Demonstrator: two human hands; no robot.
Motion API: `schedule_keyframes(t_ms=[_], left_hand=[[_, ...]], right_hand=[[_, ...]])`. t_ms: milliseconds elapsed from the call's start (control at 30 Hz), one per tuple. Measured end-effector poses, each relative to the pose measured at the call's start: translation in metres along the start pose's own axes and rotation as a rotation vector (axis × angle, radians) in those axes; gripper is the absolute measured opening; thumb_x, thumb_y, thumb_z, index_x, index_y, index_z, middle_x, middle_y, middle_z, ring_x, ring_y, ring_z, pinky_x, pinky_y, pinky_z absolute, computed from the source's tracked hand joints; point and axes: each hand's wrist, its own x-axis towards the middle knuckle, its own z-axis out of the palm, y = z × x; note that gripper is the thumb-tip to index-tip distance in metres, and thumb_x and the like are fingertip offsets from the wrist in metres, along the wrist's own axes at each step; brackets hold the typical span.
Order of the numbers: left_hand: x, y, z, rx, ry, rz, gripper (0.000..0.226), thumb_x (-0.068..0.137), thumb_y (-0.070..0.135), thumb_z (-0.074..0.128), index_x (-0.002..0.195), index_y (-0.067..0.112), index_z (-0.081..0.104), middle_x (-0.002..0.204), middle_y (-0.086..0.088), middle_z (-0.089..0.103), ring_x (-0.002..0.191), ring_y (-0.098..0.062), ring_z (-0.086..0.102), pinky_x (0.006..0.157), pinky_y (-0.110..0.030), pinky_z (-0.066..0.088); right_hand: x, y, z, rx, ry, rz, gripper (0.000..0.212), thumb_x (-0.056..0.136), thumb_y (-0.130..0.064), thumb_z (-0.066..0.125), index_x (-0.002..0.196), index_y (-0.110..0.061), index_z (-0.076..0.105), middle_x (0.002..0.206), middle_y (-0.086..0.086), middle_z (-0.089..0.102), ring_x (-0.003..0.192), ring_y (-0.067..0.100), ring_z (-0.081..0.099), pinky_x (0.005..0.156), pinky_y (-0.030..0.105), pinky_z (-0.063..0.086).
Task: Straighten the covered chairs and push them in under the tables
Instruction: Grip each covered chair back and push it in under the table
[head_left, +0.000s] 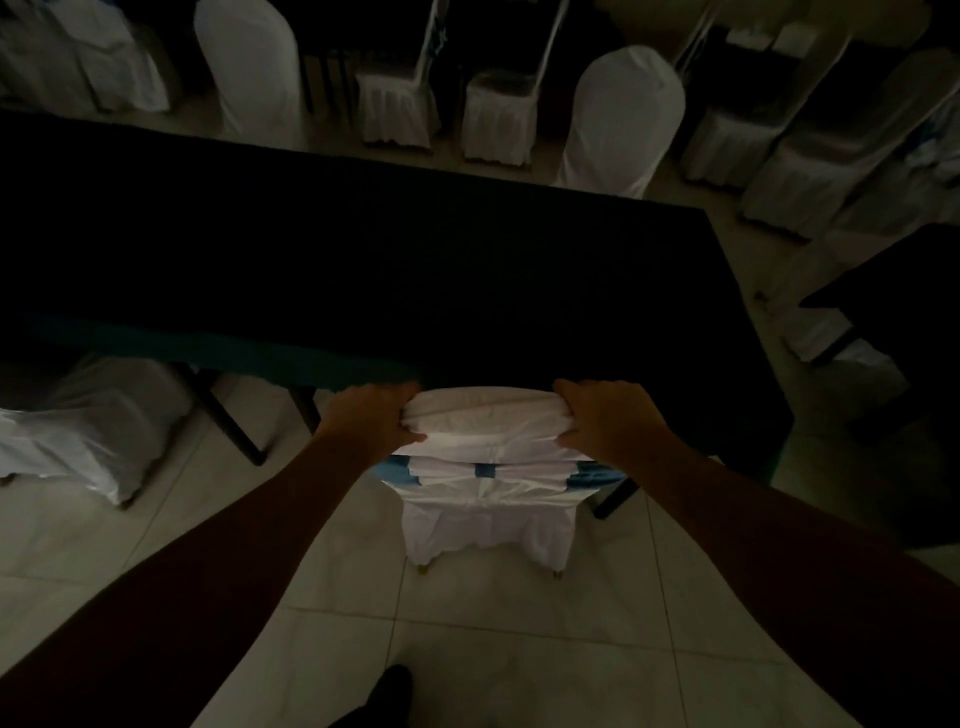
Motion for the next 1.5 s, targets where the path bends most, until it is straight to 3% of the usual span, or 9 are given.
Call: schedule_keyframes(t_ms=[133, 400, 633, 967, 1100, 1500], left_hand=[[0.03, -0.009, -0.008, 0.005, -0.032, 0.039, 0.053, 0.078, 0.058, 0.067, 0.118, 0.027, 0.051, 0.1, -0.004, 0.067, 0.088, -0.026, 0.065, 0.079, -0.04, 0.054], [0.063, -0.021, -0.003, -0.024, 0.016, 0.106, 0.054, 0.076, 0.054, 0.072, 0.118, 0.025, 0.055, 0.1, -0.004, 0.068, 0.089, -0.025, 0.065, 0.075, -0.036, 0.053], [0.09, -0.017, -0.004, 0.026, 0.024, 0.161, 0.052, 0.076, 0.053, 0.072, 0.117, 0.027, 0.053, 0.104, -0.006, 0.068, 0.091, -0.027, 0.065, 0.076, -0.039, 0.055], [0.094, 0.001, -0.003, 0.045, 0.036, 0.175, 0.054, 0.076, 0.055, 0.071, 0.119, 0.027, 0.054, 0.105, -0.004, 0.068, 0.092, -0.024, 0.065, 0.075, -0.035, 0.05], [0.085, 0.009, 0.004, 0.042, 0.014, 0.198, 0.053, 0.078, 0.055, 0.069, 0.12, 0.026, 0.053, 0.105, -0.004, 0.068, 0.092, -0.024, 0.064, 0.074, -0.034, 0.05], [0.082, 0.009, 0.005, 0.066, -0.017, 0.157, 0.055, 0.076, 0.058, 0.069, 0.119, 0.026, 0.054, 0.102, -0.005, 0.068, 0.09, -0.026, 0.065, 0.071, -0.036, 0.052]], right_hand=[[0.019, 0.004, 0.005, 0.001, 0.004, 0.048, 0.055, 0.065, -0.05, 0.077, 0.11, -0.026, 0.055, 0.091, 0.004, 0.067, 0.081, 0.028, 0.064, 0.064, 0.036, 0.048], [0.045, 0.012, 0.02, 0.018, 0.007, 0.077, 0.058, 0.061, -0.045, 0.083, 0.108, -0.022, 0.059, 0.089, 0.008, 0.068, 0.077, 0.031, 0.064, 0.063, 0.038, 0.05], [0.049, 0.021, 0.032, 0.025, 0.007, 0.148, 0.059, 0.068, -0.052, 0.076, 0.115, -0.024, 0.055, 0.096, 0.006, 0.067, 0.084, 0.029, 0.064, 0.068, 0.038, 0.05], [0.043, 0.034, 0.035, 0.031, 0.014, 0.197, 0.058, 0.074, -0.051, 0.073, 0.121, -0.025, 0.051, 0.106, 0.005, 0.066, 0.094, 0.029, 0.062, 0.074, 0.037, 0.048], [0.029, 0.037, 0.041, 0.066, 0.033, 0.177, 0.056, 0.072, -0.045, 0.079, 0.116, -0.02, 0.056, 0.1, 0.009, 0.067, 0.087, 0.031, 0.064, 0.069, 0.038, 0.048], [0.027, 0.031, 0.058, 0.097, 0.02, 0.254, 0.055, 0.069, -0.045, 0.079, 0.111, -0.026, 0.048, 0.089, 0.004, 0.064, 0.073, 0.025, 0.063, 0.058, 0.034, 0.047]])
